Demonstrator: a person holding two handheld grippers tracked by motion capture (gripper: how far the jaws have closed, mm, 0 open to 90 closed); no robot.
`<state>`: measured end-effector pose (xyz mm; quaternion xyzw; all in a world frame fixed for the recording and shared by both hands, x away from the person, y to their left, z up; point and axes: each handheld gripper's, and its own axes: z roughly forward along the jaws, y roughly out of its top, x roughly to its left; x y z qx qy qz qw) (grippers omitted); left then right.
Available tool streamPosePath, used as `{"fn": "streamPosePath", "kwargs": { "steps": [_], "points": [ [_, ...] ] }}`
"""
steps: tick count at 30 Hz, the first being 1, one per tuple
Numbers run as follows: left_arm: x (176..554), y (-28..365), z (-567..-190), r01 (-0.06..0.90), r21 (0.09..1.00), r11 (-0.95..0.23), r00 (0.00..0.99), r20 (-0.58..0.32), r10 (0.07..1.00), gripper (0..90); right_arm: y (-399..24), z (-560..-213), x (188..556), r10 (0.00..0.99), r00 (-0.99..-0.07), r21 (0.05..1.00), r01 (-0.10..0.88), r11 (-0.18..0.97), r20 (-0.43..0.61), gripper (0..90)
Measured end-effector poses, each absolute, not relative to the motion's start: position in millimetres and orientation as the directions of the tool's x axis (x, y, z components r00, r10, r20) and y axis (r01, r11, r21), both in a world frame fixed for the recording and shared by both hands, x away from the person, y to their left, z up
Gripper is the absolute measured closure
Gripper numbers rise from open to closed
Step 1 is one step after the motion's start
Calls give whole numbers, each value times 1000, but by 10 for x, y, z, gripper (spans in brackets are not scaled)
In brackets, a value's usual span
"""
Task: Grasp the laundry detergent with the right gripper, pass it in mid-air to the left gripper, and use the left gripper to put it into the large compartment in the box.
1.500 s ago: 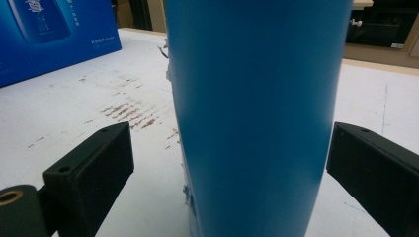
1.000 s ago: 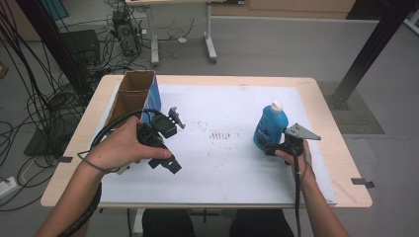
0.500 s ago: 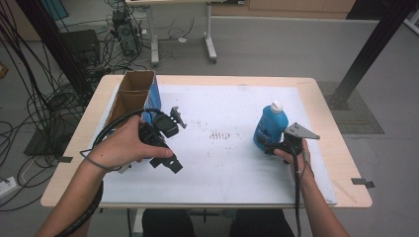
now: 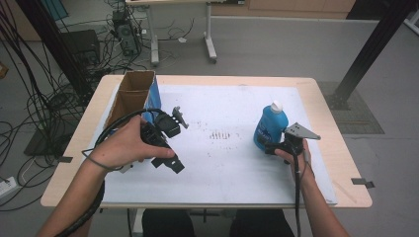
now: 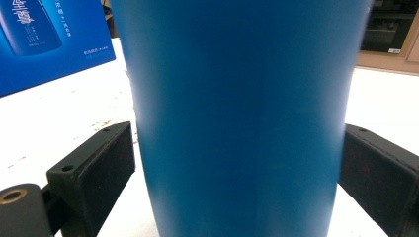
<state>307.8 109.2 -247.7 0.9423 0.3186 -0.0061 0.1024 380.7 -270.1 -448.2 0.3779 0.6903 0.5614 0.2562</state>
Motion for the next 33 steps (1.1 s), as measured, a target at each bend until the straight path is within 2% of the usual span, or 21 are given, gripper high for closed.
{"fn": "streamPosePath", "kwargs": {
  "steps": [33],
  "points": [
    [3122, 1069, -2490, 598, 198, -777, 799, -73, 596, 84, -2706, -4486, 3800, 814, -576, 968, 239, 75, 79, 48]
  ]
}}
